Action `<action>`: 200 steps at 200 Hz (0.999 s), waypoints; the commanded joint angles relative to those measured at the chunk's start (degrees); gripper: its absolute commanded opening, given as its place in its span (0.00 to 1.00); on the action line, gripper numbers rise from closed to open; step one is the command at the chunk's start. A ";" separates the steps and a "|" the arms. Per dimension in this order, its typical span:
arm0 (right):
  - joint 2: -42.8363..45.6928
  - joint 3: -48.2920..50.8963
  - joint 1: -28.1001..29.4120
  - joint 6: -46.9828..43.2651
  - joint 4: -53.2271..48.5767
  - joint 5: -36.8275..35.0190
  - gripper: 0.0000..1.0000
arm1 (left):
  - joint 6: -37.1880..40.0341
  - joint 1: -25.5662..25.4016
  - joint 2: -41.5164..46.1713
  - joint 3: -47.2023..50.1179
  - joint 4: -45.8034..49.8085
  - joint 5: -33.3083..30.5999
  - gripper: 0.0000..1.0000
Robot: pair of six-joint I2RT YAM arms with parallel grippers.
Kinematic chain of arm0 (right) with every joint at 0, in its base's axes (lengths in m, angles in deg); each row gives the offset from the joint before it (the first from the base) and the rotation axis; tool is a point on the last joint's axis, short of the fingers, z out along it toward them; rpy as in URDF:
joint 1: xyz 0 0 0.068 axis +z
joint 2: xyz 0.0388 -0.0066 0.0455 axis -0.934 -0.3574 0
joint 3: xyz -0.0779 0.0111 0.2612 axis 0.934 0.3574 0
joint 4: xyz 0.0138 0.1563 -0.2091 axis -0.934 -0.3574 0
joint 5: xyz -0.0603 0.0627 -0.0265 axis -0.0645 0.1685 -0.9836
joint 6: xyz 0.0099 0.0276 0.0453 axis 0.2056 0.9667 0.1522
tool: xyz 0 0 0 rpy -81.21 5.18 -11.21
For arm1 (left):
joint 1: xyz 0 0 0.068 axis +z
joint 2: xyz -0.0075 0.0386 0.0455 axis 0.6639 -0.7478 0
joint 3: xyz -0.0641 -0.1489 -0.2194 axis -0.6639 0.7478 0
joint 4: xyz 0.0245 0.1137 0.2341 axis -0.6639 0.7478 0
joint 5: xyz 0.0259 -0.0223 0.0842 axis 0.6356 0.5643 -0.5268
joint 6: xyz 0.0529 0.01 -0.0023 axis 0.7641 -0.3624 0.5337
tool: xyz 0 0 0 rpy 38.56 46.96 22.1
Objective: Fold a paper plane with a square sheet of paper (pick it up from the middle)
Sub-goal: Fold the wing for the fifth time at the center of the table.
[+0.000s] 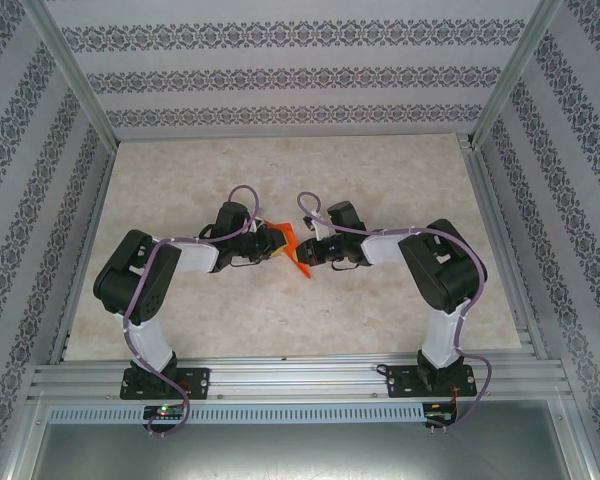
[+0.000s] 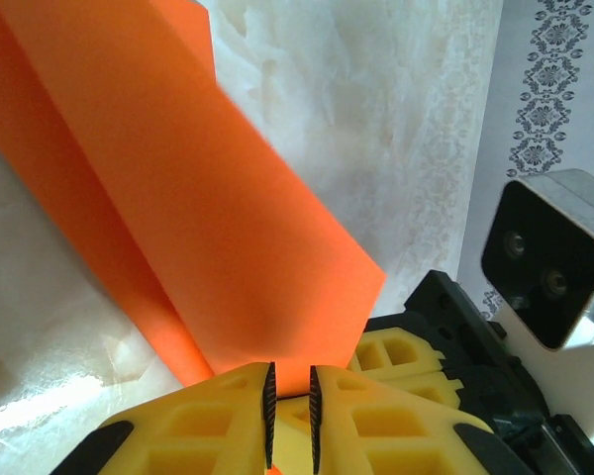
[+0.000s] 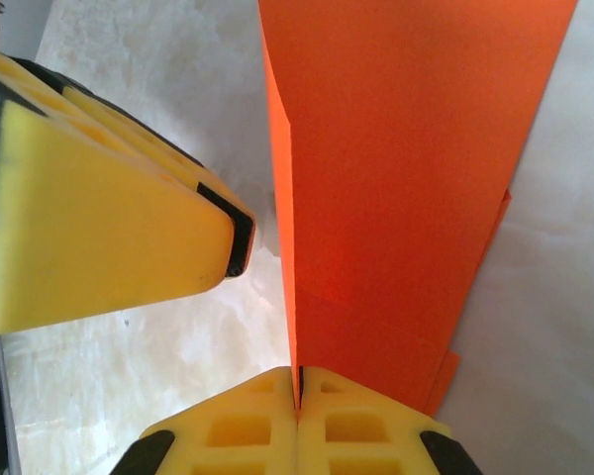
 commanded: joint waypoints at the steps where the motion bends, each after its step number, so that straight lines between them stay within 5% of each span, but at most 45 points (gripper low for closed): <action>1: -2.31 -1.55 0.08 1.44 -0.01 2.81 0.01 | 0.10 0.14 0.41 1.01 -5.01 0.94 0.20; 200: -6.53 -1.15 -2.47 10.47 2.79 5.45 0.00 | -0.47 -0.66 -6.29 1.32 -10.51 1.91 0.17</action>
